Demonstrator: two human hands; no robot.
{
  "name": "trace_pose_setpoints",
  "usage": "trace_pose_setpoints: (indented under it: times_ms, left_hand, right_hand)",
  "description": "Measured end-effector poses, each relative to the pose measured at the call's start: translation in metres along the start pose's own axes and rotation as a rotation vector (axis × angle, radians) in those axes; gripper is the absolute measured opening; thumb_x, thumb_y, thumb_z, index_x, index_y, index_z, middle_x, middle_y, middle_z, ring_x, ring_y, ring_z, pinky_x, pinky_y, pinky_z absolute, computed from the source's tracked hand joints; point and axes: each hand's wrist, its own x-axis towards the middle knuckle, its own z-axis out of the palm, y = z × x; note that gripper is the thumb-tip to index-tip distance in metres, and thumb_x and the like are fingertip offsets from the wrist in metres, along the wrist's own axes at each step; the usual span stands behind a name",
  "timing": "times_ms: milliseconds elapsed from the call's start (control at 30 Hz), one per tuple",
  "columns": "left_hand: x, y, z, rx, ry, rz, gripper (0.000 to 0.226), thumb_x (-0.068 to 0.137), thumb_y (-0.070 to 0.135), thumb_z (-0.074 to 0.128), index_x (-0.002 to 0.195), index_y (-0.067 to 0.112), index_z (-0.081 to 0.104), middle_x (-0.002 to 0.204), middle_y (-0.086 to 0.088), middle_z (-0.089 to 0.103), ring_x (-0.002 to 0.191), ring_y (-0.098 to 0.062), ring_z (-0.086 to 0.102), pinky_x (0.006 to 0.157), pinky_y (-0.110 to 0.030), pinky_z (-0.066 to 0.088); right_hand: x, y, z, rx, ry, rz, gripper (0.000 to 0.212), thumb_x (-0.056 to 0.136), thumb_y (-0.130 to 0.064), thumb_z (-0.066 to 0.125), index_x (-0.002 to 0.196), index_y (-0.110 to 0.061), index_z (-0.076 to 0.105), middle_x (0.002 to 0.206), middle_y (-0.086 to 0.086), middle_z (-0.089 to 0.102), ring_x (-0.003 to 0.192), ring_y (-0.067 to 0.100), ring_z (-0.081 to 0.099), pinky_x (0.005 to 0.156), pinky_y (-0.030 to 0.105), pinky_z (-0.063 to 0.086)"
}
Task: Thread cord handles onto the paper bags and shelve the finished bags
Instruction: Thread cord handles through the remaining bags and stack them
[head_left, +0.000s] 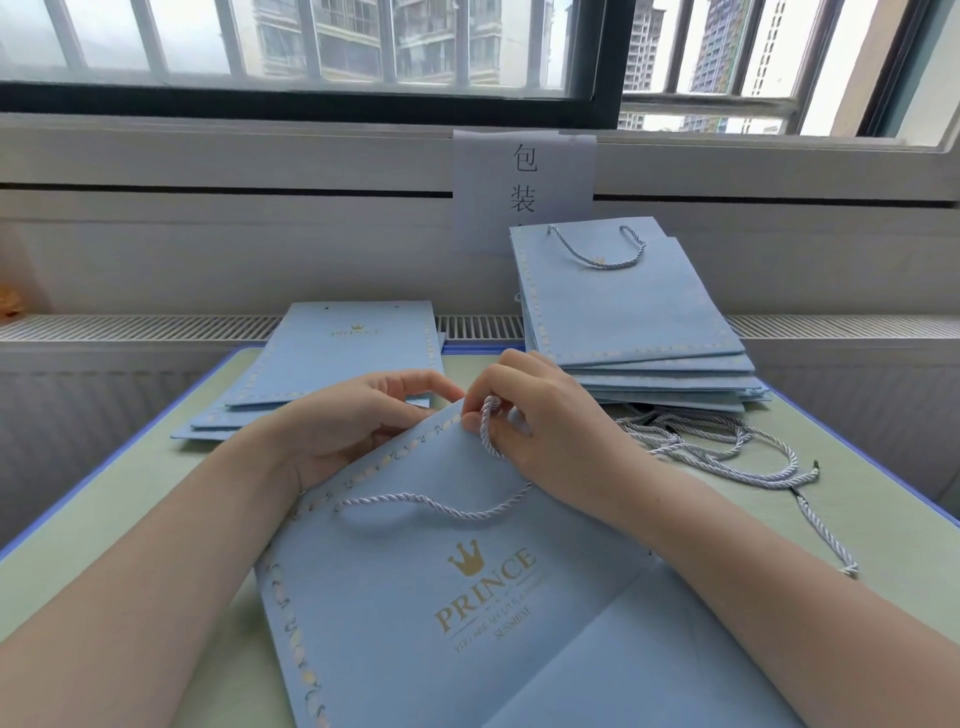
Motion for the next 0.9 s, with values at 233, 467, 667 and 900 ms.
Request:
trace_pose_setpoints:
  times_ms: [233,467,667,900]
  left_hand:
    - [0.0029,-0.0015,-0.0018,-0.110,0.016,-0.026,0.048,0.071,0.005,0.062,0.119,0.004,0.060,0.102,-0.020,0.066,0.062,-0.021,0.068,0.052,-0.024,0.055]
    - [0.0057,-0.0048,0.0013,-0.065,0.031,-0.028,0.051,0.070,0.006,0.064,0.120,0.006,0.059,0.108,-0.019,0.067,0.070,-0.023,0.070,0.061,-0.028,0.057]
    - [0.0019,-0.0050,0.0019,-0.033,-0.022,-0.056,0.048,0.071,0.002,0.067,0.118,0.002,0.059,0.109,-0.024,0.065,0.071,-0.025,0.069,0.062,-0.030,0.058]
    - [0.0048,-0.0026,0.0032,0.107,0.071,-0.077,0.024,0.068,-0.003,0.069,0.090,0.008,0.069,0.086,-0.016,0.071,0.060,-0.023,0.067,0.055,-0.027,0.055]
  right_hand:
    - [-0.0016,-0.0017,0.0001,-0.010,-0.004,-0.037,0.010,0.087,-0.012,0.056,0.094,-0.012,0.063,0.087,-0.001,0.053,0.084,0.014,0.043,0.074,0.015,0.032]
    - [-0.0019,-0.0013,0.0012,-0.004,-0.020,-0.076,0.011,0.087,-0.009,0.061,0.096,-0.014,0.064,0.086,-0.006,0.052,0.085,0.010,0.044,0.074,0.020,0.038]
    - [-0.0028,-0.0009,0.0053,-0.005,-0.027,-0.086,0.012,0.086,-0.012,0.063,0.097,-0.015,0.063,0.086,-0.012,0.048,0.082,0.007,0.043,0.072,0.020,0.037]
    - [-0.0039,-0.0029,0.0045,-0.009,-0.041,-0.085,0.013,0.087,-0.017,0.054,0.093,-0.014,0.064,0.083,-0.008,0.053,0.081,0.010,0.046,0.071,0.032,0.045]
